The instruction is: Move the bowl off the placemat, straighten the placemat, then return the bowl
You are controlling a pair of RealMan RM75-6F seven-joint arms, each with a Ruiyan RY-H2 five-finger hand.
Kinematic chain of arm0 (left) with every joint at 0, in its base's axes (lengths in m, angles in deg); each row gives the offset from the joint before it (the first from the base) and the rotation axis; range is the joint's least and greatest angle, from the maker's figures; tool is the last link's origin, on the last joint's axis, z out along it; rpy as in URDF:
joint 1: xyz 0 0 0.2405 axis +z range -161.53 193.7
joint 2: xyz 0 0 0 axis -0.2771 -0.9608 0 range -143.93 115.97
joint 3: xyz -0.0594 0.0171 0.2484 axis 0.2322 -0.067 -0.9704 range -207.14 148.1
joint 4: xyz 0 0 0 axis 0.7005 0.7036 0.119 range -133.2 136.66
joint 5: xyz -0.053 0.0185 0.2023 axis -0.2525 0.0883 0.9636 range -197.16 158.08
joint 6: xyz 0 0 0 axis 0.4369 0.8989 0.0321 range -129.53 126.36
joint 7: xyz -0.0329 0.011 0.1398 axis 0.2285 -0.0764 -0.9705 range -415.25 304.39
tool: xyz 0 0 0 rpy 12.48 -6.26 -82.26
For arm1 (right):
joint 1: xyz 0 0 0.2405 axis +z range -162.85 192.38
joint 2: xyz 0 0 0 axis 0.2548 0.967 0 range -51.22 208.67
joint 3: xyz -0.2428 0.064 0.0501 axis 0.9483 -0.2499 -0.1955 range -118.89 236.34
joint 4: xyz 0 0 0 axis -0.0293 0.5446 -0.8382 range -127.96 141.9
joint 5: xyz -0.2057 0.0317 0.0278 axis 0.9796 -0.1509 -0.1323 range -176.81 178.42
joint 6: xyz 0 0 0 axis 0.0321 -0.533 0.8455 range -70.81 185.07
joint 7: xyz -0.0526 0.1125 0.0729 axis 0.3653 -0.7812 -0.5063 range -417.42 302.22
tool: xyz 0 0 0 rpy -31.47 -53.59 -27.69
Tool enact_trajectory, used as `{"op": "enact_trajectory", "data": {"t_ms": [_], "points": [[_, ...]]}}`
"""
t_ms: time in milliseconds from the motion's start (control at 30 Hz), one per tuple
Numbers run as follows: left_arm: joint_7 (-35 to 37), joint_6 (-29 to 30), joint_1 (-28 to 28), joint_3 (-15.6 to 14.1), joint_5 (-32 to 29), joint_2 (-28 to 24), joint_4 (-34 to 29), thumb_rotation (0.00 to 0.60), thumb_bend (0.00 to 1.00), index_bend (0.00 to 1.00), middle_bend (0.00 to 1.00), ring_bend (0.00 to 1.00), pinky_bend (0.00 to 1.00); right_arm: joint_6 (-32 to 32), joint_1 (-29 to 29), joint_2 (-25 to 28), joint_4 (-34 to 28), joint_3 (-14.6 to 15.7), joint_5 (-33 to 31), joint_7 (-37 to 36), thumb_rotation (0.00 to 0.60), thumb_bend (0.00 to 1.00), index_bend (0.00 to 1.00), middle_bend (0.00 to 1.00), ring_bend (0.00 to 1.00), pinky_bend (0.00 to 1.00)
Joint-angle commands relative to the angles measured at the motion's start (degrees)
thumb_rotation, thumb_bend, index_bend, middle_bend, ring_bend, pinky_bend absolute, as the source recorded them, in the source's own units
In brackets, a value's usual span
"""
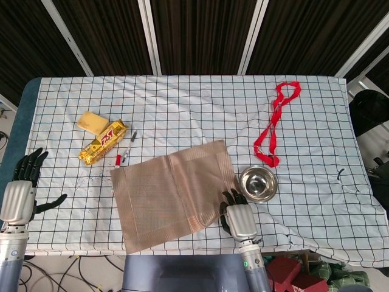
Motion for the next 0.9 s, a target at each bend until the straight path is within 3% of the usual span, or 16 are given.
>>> {"op": "enact_trajectory", "data": {"t_ms": [33,533,900], "points": [[0.0,0.0,0.0,0.0,0.0,0.0,0.0,0.600,0.02,0.05,0.01,0.00,0.00,0.2,-0.4,-0.1,0.5,0.3,0.5,-0.3,0.600,0.59,0.66,0.19,0.09,0.19],[-0.3,0.0,0.0,-0.1,0.1,0.1,0.1,0.600,0.02,0.05,0.01,0.00,0.00,2.3,-1.4,-1.7,1.5,0.9,2.3,-0.9,0.600,0.59,0.66,0.19,0.09,0.19],[-0.2,0.0,0.0,0.1,-0.1,-0.1,0.0,0.600,0.02,0.05,0.01,0.00,0.00,3.6,-1.1,-4.1,2.4,-0.5,3.2,0.0,0.600,0.59,0.66,0.19,0.09,0.19]]}}
